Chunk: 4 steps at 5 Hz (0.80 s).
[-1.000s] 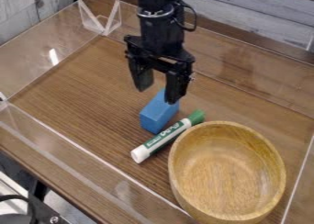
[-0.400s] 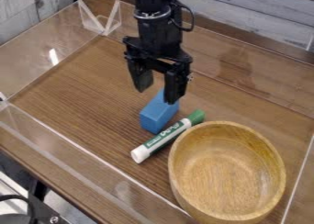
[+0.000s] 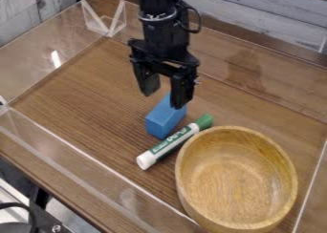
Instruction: Put the blue block in the brown bowl
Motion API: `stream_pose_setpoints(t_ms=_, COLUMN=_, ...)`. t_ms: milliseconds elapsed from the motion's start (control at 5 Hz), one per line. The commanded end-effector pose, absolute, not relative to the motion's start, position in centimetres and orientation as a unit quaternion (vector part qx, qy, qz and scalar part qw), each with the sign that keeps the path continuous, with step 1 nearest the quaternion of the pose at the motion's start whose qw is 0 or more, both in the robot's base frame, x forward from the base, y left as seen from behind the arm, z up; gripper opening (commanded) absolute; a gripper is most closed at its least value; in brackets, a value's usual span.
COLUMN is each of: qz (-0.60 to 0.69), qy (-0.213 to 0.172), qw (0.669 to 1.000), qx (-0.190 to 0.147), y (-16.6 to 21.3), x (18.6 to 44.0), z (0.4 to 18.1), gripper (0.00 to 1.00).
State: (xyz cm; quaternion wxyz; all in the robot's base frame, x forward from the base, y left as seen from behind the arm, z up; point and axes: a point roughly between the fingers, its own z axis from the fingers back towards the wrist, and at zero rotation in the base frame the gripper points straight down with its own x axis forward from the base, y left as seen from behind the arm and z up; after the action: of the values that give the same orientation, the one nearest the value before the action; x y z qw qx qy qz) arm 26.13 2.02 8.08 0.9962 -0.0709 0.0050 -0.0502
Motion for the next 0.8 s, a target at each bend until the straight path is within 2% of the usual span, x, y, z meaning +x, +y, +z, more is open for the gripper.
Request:
stream_pose_setpoints(t_ms=0, qz=-0.047, qy=-0.013, qw=0.996, qx=-0.070, y=2.30, x=26.52, z=8.80, gripper=1.00)
stream_pose_setpoints(t_ms=600, qz=-0.047, qy=-0.021, qw=0.996, qx=-0.071, y=2.37, x=26.58, z=8.93, gripper=1.00)
